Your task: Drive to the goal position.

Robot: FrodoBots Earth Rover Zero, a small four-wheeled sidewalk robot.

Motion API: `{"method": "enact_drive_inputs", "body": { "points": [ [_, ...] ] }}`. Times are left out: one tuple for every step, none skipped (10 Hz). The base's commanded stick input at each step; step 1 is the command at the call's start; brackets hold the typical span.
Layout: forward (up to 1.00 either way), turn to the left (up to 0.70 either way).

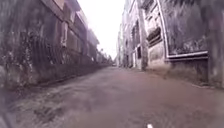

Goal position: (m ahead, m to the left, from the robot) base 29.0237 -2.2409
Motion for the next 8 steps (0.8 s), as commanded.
{"method": "enact_drive_inputs", "body": {
  "points": [
    [0.52, 0.0],
    [0.52, 0.0],
    [0.52, 0.0],
    [0.52, 0.0],
    [0.57, 0.0],
    [0.6, 0.0],
    [0.6, 0.0],
    [0.6, 0.0]
  ]
}}
